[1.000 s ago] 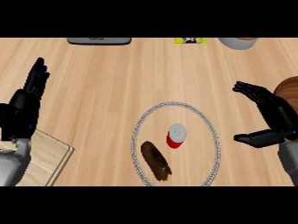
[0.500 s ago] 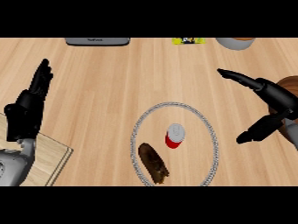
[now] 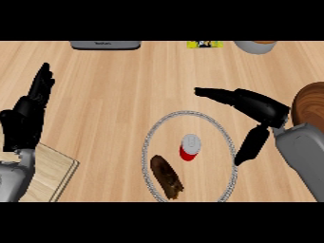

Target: Pick the can from the placemat and place it in the bowl

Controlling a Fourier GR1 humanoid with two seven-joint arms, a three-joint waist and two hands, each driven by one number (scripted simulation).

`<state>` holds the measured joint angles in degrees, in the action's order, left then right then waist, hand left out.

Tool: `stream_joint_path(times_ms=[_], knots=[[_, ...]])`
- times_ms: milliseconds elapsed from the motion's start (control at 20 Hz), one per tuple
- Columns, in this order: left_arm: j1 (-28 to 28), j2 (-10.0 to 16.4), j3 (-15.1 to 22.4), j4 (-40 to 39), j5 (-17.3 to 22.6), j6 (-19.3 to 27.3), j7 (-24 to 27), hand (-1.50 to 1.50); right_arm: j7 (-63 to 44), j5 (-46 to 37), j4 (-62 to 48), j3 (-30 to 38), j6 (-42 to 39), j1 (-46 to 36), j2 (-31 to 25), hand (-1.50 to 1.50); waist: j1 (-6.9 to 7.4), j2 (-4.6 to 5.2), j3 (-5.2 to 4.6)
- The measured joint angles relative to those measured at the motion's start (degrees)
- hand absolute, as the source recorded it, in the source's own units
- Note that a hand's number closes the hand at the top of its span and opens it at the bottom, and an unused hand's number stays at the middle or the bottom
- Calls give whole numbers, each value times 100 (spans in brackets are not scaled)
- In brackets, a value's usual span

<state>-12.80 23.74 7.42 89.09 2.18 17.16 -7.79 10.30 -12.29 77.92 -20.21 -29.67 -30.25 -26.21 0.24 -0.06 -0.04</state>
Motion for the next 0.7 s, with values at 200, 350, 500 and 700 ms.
stream_joint_path(times_ms=[200, 350, 500, 700], knots=[[-64, -106, 13, 70, -158, -11, -145, 0, -429, -268, 247, -240, -198, 27, 262, -150, -12, -2, 2], [-38, -119, -95, 80, -156, -84, -116, 0, -695, -583, 250, -476, -286, 39, 432, -150, -3, 0, 2], [-6, -144, -120, 195, -221, -131, -204, 0, -906, -901, 178, -616, -391, 32, 510, -150, 2, 2, 3], [19, -294, -126, 252, -345, -160, -258, 0, -1051, -1299, -121, -646, -471, -45, 708, -150, 4, 6, 5]])
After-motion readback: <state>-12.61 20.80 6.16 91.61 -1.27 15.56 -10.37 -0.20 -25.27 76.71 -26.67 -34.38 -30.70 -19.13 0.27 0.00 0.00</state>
